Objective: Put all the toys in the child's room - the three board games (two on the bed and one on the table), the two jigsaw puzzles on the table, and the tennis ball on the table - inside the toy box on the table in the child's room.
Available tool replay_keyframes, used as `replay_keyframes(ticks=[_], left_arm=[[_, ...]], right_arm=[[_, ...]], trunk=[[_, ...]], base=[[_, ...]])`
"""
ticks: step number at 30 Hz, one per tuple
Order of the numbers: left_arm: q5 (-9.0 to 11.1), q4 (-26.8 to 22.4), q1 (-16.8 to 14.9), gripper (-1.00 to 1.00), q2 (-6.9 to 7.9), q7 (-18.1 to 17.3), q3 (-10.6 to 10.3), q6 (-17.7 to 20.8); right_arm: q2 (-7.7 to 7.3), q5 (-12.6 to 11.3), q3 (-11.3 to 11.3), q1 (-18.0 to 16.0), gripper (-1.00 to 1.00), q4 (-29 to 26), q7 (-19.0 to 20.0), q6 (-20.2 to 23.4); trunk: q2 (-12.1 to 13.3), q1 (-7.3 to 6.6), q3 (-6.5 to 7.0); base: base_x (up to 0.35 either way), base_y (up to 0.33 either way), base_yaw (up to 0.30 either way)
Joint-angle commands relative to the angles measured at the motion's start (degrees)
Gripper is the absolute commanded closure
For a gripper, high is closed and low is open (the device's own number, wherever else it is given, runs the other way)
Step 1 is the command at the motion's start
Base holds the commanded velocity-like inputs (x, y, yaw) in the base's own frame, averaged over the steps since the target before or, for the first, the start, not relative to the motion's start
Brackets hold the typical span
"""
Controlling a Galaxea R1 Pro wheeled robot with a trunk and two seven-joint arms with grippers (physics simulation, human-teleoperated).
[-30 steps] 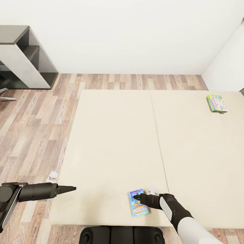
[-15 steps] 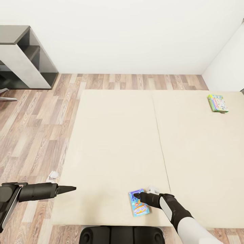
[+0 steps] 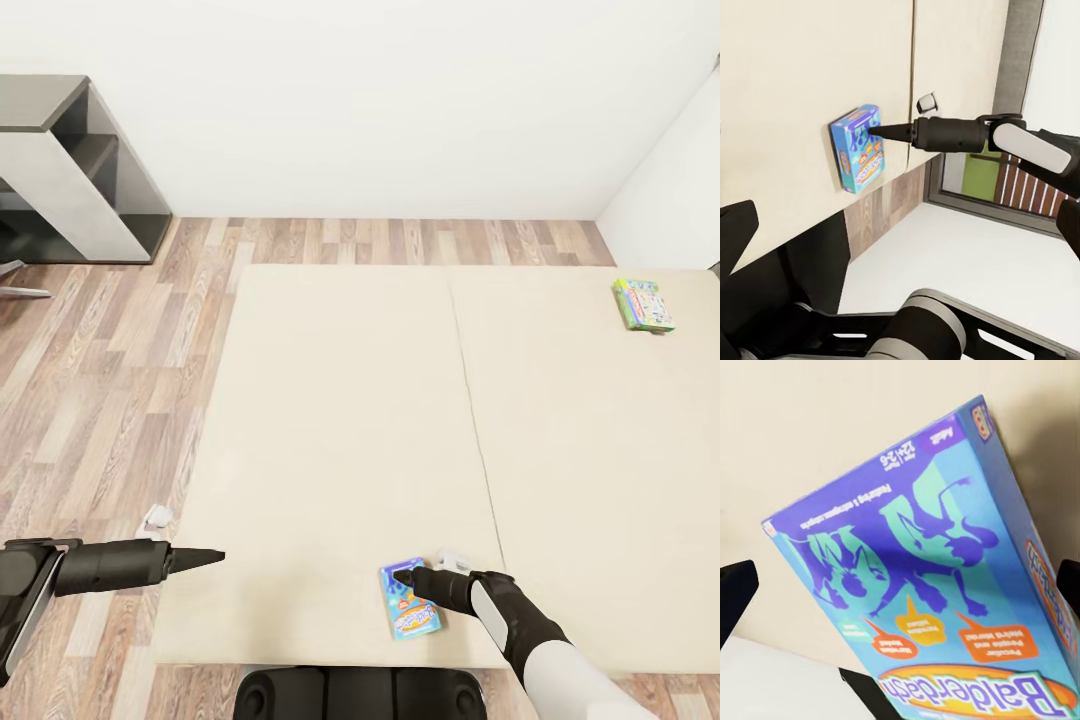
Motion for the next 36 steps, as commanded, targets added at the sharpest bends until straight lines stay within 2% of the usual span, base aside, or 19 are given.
replay_keyframes(ticks=[1, 36], left_arm=[[0.0, 0.0, 0.0, -1.00, 0.02, -0.2, 0.0, 0.6], [-0.1, 0.0, 0.0, -1.00, 0.02, -0.3, -0.1, 0.6]], right_arm=[[0.06, -0.2, -0.5, 0.0, -1.00, -0.1, 0.1, 0.5], [0.59, -0.2, -0.5, -0.1, -1.00, 0.5, -0.4, 1.3]], trunk=[[-0.1, 0.02, -0.05], [-0.1, 0.02, -0.05]], base=[[0.000, 0.005, 0.000], [0.000, 0.027, 0.000]])
